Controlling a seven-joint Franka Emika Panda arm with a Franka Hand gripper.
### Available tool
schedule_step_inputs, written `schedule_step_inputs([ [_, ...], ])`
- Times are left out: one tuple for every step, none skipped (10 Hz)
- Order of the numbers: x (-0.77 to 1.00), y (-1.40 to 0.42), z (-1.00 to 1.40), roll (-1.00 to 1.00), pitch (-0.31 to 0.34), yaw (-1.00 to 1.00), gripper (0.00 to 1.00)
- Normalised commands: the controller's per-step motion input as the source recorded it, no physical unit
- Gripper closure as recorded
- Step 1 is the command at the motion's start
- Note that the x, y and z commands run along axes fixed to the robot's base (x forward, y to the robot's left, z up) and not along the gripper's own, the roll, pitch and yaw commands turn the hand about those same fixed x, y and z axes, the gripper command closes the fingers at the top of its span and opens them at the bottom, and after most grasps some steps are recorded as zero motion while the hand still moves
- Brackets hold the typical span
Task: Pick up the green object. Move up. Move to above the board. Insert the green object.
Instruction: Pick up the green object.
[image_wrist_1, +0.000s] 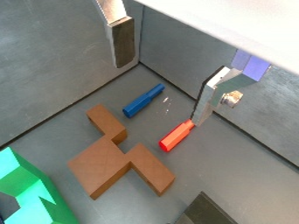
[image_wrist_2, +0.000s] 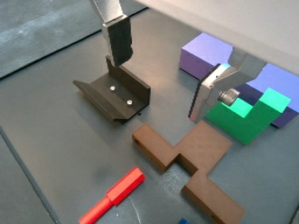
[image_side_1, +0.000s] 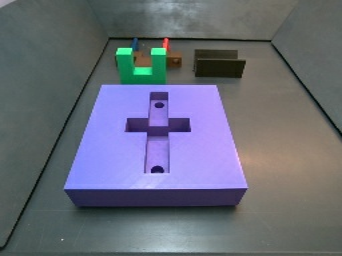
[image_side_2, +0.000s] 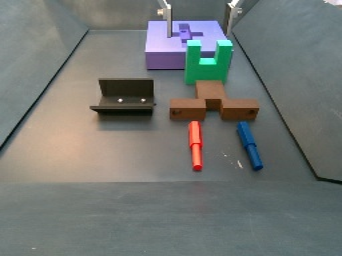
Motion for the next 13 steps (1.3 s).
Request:
schedule_step_inputs([
  [0.01,-0.02,0.0,0.0,0.0,0.0,0.0],
  [0.09,-0.05,0.0,0.0,0.0,-0.02,0.0],
  [0.21,-0.31,-0.02,0.0,0.0,-0.06,0.0],
  [0.09,-0.82,-0.19,0.0,-0.021,0.0,0.0],
  [0.01,-0.98,-0.16,0.02,-0.057,0.0,0.0],
  [0.09,-0.97,-0.14,0.02,-0.046,0.04,0.0],
  [0.1,-0.87,-0.14,0.0,-0.033,0.05,0.0],
  [0.0,-0.81,-0.14,0.0,-0.027,0.11,0.0],
  [0.0,-0.72,-0.15,0.0,-0.02,0.16,0.0],
  [0.0,-0.65,-0.2,0.0,-0.037,0.24,0.0],
  [0.04,-0.55,-0.19,0.03,-0.036,0.16,0.0],
  [0.04,-0.4,-0.22,0.09,-0.05,0.01,0.0],
  [0.01,-0.37,-0.36,0.2,-0.043,0.0,0.0],
])
